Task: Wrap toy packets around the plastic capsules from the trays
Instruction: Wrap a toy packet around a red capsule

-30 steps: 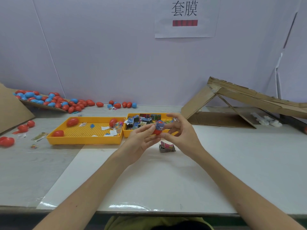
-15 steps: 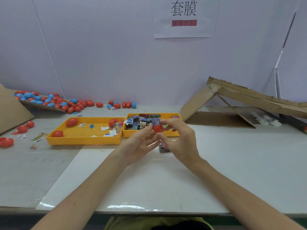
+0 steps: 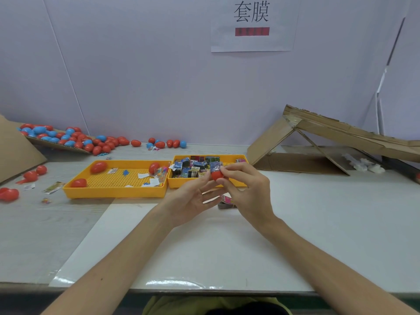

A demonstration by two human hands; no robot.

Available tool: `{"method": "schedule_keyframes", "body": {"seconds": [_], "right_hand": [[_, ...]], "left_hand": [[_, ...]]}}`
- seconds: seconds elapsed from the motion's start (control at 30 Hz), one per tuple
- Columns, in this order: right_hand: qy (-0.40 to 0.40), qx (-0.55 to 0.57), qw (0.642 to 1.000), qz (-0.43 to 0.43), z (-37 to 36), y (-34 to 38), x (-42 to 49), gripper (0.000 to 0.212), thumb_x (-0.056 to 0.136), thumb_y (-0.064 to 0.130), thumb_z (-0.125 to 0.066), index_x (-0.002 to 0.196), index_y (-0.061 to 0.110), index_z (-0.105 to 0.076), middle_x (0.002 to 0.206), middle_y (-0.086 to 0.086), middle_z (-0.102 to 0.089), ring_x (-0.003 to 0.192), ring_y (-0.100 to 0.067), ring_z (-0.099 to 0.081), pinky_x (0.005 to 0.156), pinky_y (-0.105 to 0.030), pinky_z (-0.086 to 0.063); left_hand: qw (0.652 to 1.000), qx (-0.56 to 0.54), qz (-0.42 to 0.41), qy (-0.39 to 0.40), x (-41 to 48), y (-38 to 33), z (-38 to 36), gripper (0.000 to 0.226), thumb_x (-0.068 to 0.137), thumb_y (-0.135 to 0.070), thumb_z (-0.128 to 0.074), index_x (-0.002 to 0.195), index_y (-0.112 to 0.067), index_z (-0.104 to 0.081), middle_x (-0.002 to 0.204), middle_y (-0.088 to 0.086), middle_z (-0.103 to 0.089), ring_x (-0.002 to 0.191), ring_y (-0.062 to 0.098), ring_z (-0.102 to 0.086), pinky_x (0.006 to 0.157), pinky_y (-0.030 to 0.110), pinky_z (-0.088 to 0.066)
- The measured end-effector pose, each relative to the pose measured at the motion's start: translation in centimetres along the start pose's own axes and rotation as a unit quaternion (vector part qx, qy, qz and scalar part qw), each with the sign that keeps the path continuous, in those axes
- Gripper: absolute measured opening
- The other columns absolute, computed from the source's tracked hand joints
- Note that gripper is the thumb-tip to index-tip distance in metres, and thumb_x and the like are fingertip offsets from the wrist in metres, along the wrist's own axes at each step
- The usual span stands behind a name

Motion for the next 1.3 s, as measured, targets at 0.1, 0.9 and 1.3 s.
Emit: {"method": "schedule_keyframes", "body": {"seconds": [0.1,0.9,1.3], "right_hand": [[0.000,-0.002,1.000,0.005,0.0,0.1,0.0,0.025,0.081,0.003,-0.081,0.106,0.006,-0.078,0.102,-0.004,-0.071,0.096,-0.012,-0.066,0.089,-0.012,-0.048],[-0.009,-0.025,0.999,0.021,0.2,0.7,-0.2,0.029,0.086,0.011,-0.074,0.115,0.007,-0.074,0.112,-0.006,-0.072,0.103,-0.015,-0.063,0.093,-0.004,-0.042],[-0.017,-0.023,1.000,0.013,0.5,1.1,0.0,0.037,0.081,0.016,-0.082,0.116,0.008,-0.074,0.110,-0.003,-0.075,0.102,-0.016,-0.069,0.094,-0.024,-0.053]], "left_hand": [[1.000,0.012,-0.002,0.005,0.0,-0.1,-0.1,0.030,0.094,-0.042,-0.062,0.109,-0.022,-0.079,0.127,0.005,-0.070,0.119,0.024,-0.066,0.086,0.031,-0.059],[0.995,0.054,-0.028,0.074,0.0,-0.4,-1.2,0.039,0.096,-0.049,-0.058,0.120,-0.020,-0.070,0.121,0.002,-0.068,0.119,0.023,-0.063,0.108,0.045,-0.042],[0.993,0.062,-0.038,0.087,-0.1,-0.6,-1.1,0.045,0.097,-0.054,-0.056,0.126,-0.022,-0.069,0.136,-0.001,-0.064,0.116,0.020,-0.063,0.099,0.033,-0.052]]}}
Point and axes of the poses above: each hand's wrist, its own x-axis towards the middle knuckle, its own z-axis out of the back of the hand, y = z × x, the point moved 8 cm from there along x, towards the middle knuckle
